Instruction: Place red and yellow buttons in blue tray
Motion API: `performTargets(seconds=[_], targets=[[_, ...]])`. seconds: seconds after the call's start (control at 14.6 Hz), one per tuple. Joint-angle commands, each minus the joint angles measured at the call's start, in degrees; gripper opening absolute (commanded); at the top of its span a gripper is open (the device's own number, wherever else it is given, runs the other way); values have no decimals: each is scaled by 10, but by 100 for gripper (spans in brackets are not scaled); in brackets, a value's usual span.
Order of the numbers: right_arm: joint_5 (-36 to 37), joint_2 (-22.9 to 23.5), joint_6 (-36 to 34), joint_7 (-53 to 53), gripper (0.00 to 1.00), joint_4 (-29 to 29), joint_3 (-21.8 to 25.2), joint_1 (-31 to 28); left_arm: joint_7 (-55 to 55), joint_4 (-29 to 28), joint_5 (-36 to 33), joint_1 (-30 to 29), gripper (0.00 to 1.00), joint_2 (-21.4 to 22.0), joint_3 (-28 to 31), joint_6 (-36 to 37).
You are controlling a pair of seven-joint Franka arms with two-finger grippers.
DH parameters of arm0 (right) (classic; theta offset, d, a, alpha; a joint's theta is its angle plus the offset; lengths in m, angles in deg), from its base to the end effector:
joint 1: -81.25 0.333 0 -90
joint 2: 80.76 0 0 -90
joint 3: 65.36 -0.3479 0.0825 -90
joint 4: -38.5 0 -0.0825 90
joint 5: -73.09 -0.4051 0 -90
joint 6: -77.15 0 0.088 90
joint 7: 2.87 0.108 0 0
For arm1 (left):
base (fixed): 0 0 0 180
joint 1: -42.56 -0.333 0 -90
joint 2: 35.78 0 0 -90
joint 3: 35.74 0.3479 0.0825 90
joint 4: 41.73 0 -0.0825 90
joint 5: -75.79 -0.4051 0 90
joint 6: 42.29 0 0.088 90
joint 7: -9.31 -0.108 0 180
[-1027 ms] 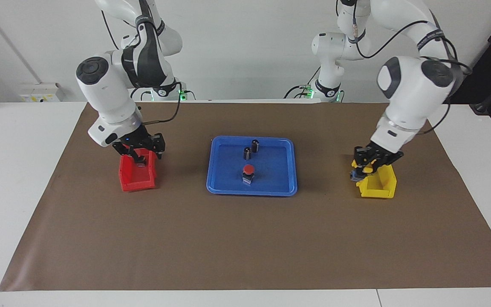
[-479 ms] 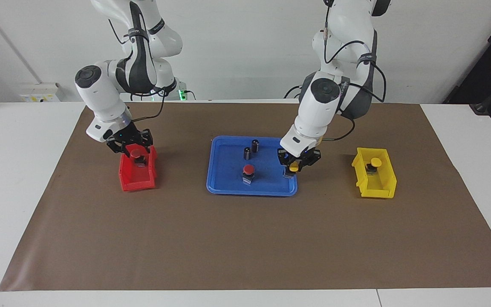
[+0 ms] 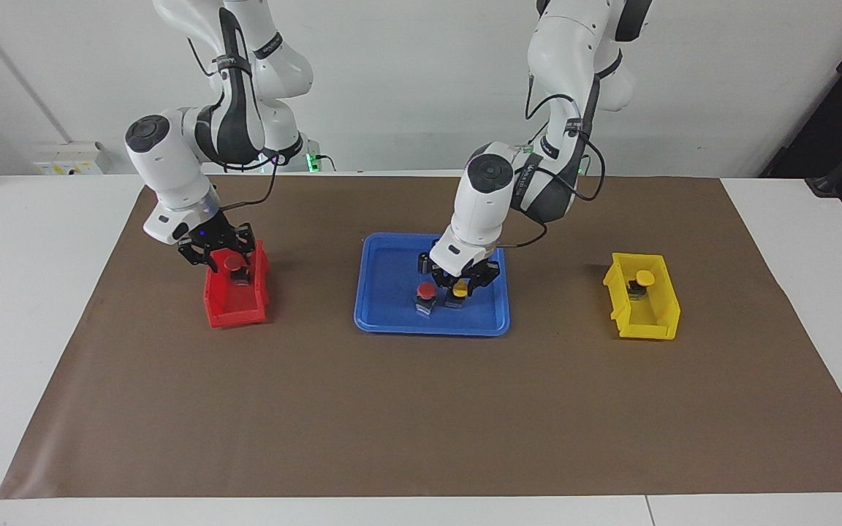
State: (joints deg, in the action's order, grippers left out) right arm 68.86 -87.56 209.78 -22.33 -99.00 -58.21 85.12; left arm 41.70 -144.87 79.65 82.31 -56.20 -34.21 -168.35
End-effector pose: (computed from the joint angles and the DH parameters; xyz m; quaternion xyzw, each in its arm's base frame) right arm 0.4926 -0.0270 0.3812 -0.9924 -0.1166 -0.0227 0.0311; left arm 0.5275 -0.4204 0.3711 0.9990 -0.0326 0.0046 0.0315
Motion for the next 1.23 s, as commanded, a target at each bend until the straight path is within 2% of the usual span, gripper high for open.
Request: performTargets(seconds=[0.0, 0.14, 0.27, 0.41, 0.55, 0.62, 0.75, 0.96, 1.03, 1.16], targets=[[-4, -15, 11, -8, 70, -25, -6, -8, 13, 0, 4, 6, 85, 1, 11, 0], [-4, -16, 11, -9, 69, -32, -6, -9, 12, 5, 0, 6, 99, 5, 13, 7], [-4, -10, 18, -10, 68, -35, -6, -11, 10, 27, 0, -1, 100, 21, 15, 54], [-4, -10, 18, -10, 65, -35, -6, -11, 11, 34, 0, -6, 100, 60, 20, 93], [-4, -10, 15, -11, 49, -35, -5, -12, 5, 52, -1, -32, 100, 98, 35, 141], [-4, -10, 12, -11, 41, -34, -5, -12, -1, 74, -1, -54, 100, 104, 38, 177], [-4, -8, 2, -11, 24, -29, -5, -20, -85, 104, -9, -100, 100, 112, 43, 243], [-3, 13, -69, -9, 20, 39, -6, -26, -215, 108, -10, -185, 100, 144, 51, 253], [-3, 24, -104, -3, 20, 80, -7, -24, -260, 110, -10, -215, 100, 145, 52, 255], [-5, 58, -186, 75, 21, 181, -21, -12, -293, 116, -10, -244, 100, 157, 52, 267]])
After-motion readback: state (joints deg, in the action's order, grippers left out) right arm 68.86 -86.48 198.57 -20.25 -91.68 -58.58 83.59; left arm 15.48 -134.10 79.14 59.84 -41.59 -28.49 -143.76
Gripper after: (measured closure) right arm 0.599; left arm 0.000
